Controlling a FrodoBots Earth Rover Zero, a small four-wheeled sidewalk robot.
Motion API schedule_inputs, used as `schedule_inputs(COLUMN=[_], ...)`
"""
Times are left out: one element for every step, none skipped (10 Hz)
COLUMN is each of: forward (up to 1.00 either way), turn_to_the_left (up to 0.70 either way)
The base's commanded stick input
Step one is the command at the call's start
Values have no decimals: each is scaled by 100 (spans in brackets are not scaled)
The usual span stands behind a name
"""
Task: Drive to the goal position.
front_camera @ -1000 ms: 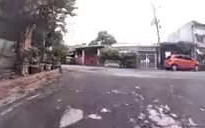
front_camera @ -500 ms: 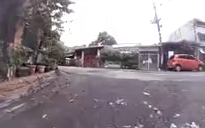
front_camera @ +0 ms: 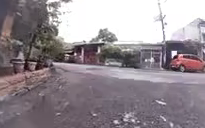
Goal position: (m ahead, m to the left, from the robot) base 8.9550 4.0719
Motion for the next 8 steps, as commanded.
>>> schedule_inputs(forward=[100, 100, 100, 100, 100, 100, 100, 100], turn_to_the_left=[0, 0, 0, 0, 0, 0, 0, 0])
